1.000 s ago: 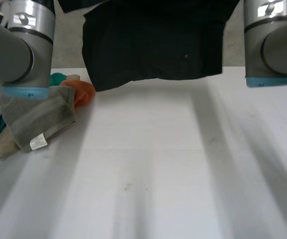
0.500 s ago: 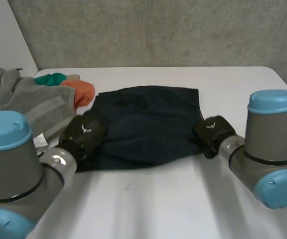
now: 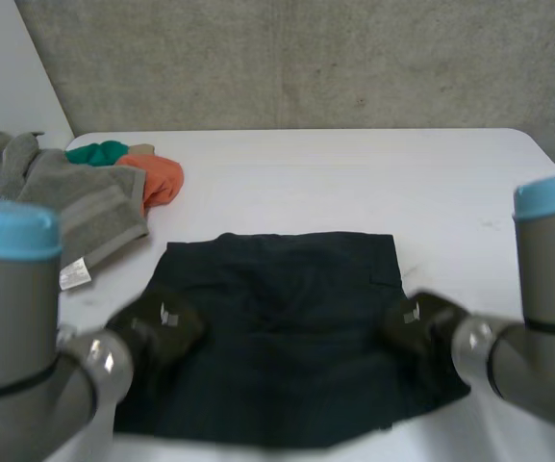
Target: Fold the laundry.
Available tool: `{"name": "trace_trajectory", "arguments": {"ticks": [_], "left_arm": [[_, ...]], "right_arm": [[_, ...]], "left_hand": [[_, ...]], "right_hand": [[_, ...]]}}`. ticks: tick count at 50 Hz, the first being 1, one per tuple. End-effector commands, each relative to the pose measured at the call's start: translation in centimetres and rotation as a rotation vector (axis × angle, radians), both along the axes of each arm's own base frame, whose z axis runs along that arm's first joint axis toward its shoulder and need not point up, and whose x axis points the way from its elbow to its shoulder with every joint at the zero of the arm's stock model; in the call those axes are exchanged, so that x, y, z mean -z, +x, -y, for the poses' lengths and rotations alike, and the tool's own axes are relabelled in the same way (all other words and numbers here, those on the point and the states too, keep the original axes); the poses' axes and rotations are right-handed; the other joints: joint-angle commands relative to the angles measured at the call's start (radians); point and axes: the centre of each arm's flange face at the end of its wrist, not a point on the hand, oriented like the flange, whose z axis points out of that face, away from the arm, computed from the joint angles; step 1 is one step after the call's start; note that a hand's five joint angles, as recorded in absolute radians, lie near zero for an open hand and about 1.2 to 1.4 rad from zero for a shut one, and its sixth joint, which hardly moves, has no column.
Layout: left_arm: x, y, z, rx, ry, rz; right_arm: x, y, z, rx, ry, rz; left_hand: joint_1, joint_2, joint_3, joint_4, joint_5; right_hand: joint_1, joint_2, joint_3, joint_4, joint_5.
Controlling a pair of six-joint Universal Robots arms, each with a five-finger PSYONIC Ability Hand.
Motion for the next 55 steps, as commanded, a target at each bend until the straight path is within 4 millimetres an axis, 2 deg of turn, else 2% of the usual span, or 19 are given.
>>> {"name": "trace_trajectory", "arguments": {"ticks": [1,2,5,6,9,10,13,17,24,28,29,32,33,34,36,37,41,47,55], "left_arm": [[-3.7,-3.2,9.6,-0.032,-0.413,-0.196],[-6.3,-3.7,11.5,-0.033,-0.538,-0.270],[-10.7,-4.0,13.7,-0.040,-0.737,-0.397],[-13.6,-3.9,14.7,-0.053,-0.860,-0.490],[-17.2,-3.5,15.6,-0.073,-1.008,-0.642],[-19.2,-3.1,16.1,-0.086,-1.085,-0.741],[-20.8,-2.6,16.6,-0.106,-1.126,-0.839],[-20.0,-2.6,17.3,-0.113,-1.043,-0.849],[-14.2,-2.6,18.1,-0.142,-0.808,-0.751],[-9.1,-2.9,17.9,-0.151,-0.677,-0.680],[-6.6,-2.8,17.6,-0.158,-0.609,-0.645],[-2.5,-2.8,16.6,-0.164,-0.500,-0.587],[0.0,-2.8,15.7,-0.160,-0.431,-0.550],[1.1,-2.8,15.3,-0.157,-0.402,-0.533],[3.0,-2.7,14.4,-0.155,-0.353,-0.497],[4.1,-2.5,13.8,-0.153,-0.323,-0.466],[4.7,-1.8,12.1,-0.154,-0.288,-0.409],[3.0,-0.5,10.2,-0.178,-0.223,-0.378],[2.0,1.3,8.1,-0.214,-0.061,-0.353]], "right_arm": [[-4.3,3.4,8.9,0.142,-0.357,0.254],[-7.1,4.0,11.0,0.181,-0.489,0.342],[-11.7,4.5,13.3,0.228,-0.695,0.500],[-14.6,4.6,14.1,0.240,-0.826,0.604],[-18.5,4.6,14.7,0.226,-1.017,0.757],[-20.5,4.5,14.8,0.203,-1.130,0.843],[-22.1,4.8,14.5,0.170,-1.239,0.927],[-20.5,5.5,14.7,0.156,-1.181,0.893],[-14.5,6.5,15.0,0.169,-0.959,0.763],[-9.8,6.7,14.9,0.169,-0.816,0.679],[-7.6,6.8,14.5,0.162,-0.749,0.640],[-3.7,6.8,13.9,0.155,-0.641,0.571],[-1.3,6.7,13.4,0.155,-0.577,0.521],[-0.1,6.6,13.1,0.154,-0.546,0.494],[1.9,6.4,12.5,0.153,-0.493,0.447],[3.5,6.1,11.9,0.155,-0.444,0.401],[5.0,5.4,10.7,0.162,-0.364,0.332],[3.9,4.3,9.7,0.192,-0.309,0.325],[3.1,3.2,7.9,0.208,-0.257,0.333]], "left_hand": [[0.262,0.197,0.203,0.193,0.211],[0.262,0.197,0.203,0.193,0.211],[0.262,0.197,0.203,0.193,0.211],[0.262,0.197,0.203,0.193,0.211],[0.262,0.197,0.203,0.193,0.211],[0.262,0.197,0.203,0.193,0.211],[0.262,0.197,0.203,0.193,0.211],[0.262,0.197,0.203,0.193,0.211],[0.262,0.197,0.203,0.193,0.211],[0.262,0.197,0.203,0.193,0.211],[0.262,0.197,0.203,0.193,0.211],[0.262,0.197,0.203,0.193,0.211],[0.262,0.197,0.203,0.193,0.211],[0.262,0.197,0.203,0.193,0.211],[0.157,0.093,0.099,0.088,0.107],[-0.003,-0.068,-0.062,-0.072,-0.054],[-0.283,-0.347,-0.341,-0.352,-0.334],[-0.548,-0.612,-0.606,-0.617,-0.598],[-0.574,-0.639,-0.633,-0.644,-0.625]], "right_hand": [[0.305,0.223,0.210,0.198,0.208],[0.305,0.223,0.210,0.198,0.208],[0.305,0.223,0.210,0.198,0.208],[0.305,0.223,0.210,0.198,0.208],[0.305,0.223,0.210,0.198,0.208],[0.305,0.223,0.210,0.198,0.208],[0.305,0.223,0.210,0.198,0.208],[0.305,0.223,0.210,0.198,0.208],[0.305,0.223,0.210,0.198,0.208],[0.305,0.223,0.210,0.198,0.208],[0.305,0.223,0.210,0.198,0.208],[0.305,0.223,0.210,0.198,0.208],[0.305,0.223,0.210,0.198,0.208],[0.305,0.223,0.210,0.198,0.208],[0.305,0.223,0.210,0.198,0.208],[0.305,0.223,0.210,0.198,0.208],[0.305,0.223,0.210,0.198,0.208],[0.305,0.223,0.210,0.198,0.208],[0.305,0.223,0.210,0.198,0.208]]}}
